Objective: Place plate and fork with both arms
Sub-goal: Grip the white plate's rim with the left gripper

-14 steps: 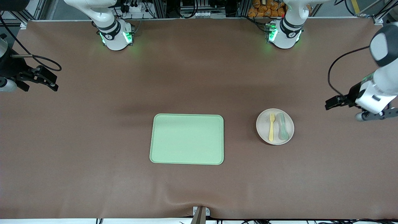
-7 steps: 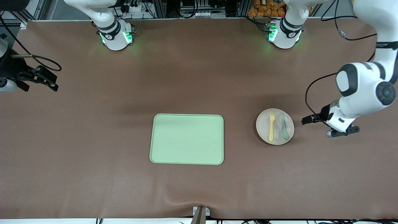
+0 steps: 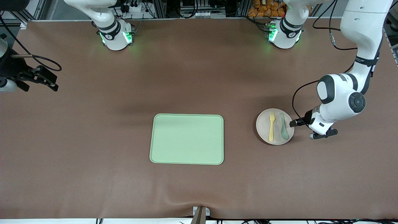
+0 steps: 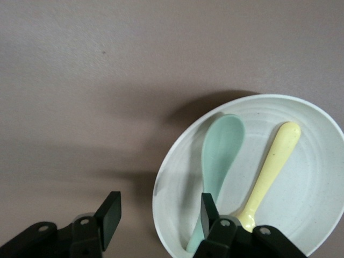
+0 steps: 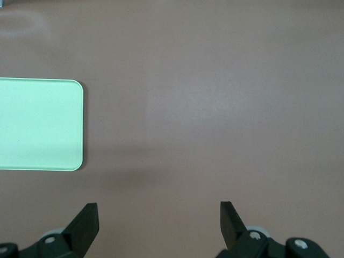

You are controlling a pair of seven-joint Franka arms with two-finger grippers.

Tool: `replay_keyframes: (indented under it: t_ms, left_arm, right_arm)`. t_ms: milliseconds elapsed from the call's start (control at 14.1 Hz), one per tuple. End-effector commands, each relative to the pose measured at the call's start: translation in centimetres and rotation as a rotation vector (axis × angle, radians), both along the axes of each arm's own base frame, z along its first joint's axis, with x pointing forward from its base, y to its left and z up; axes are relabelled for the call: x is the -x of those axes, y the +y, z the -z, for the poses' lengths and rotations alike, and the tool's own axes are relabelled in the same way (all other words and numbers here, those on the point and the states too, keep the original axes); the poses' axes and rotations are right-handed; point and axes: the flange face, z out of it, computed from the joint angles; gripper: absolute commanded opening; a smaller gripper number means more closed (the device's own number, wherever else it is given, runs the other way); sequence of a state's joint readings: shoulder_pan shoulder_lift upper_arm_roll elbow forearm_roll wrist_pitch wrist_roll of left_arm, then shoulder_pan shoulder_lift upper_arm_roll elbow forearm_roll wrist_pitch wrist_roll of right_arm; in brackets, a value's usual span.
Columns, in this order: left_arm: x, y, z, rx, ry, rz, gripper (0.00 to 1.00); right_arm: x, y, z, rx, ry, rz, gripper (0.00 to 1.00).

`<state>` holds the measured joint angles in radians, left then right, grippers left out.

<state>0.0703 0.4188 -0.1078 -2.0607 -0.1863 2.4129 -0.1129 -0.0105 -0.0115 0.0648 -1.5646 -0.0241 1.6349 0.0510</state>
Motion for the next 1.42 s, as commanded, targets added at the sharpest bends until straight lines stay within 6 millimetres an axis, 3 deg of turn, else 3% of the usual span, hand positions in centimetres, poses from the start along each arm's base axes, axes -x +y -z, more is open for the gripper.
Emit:
replay_keyframes:
  t_ms: [0, 850, 1205, 1346]
  left_arm:
    - [0.2, -0.8, 0.7, 0.037, -0.011, -0.009, 0.60]
    - [0.9, 0.4, 2.1, 0.042, 0.010, 0.008, 0.49]
    - [1.1, 0.4, 3.0, 0.043, 0.025, 0.009, 0.28]
    - [1.2, 0.4, 3.2, 0.043, 0.030, 0.010, 0.08]
  right_arm:
    - [-0.2, -0.1, -0.3, -0.001, -0.001, -0.007, 1.00]
    - [-0.2, -0.2, -0.3, -0.001, -0.002, -0.006, 1.00]
    - [-0.2, -0.1, -0.3, -0.001, -0.001, -0.007, 1.00]
    - [-0.2, -0.1, -0.3, -0.001, -0.002, -0.007, 1.00]
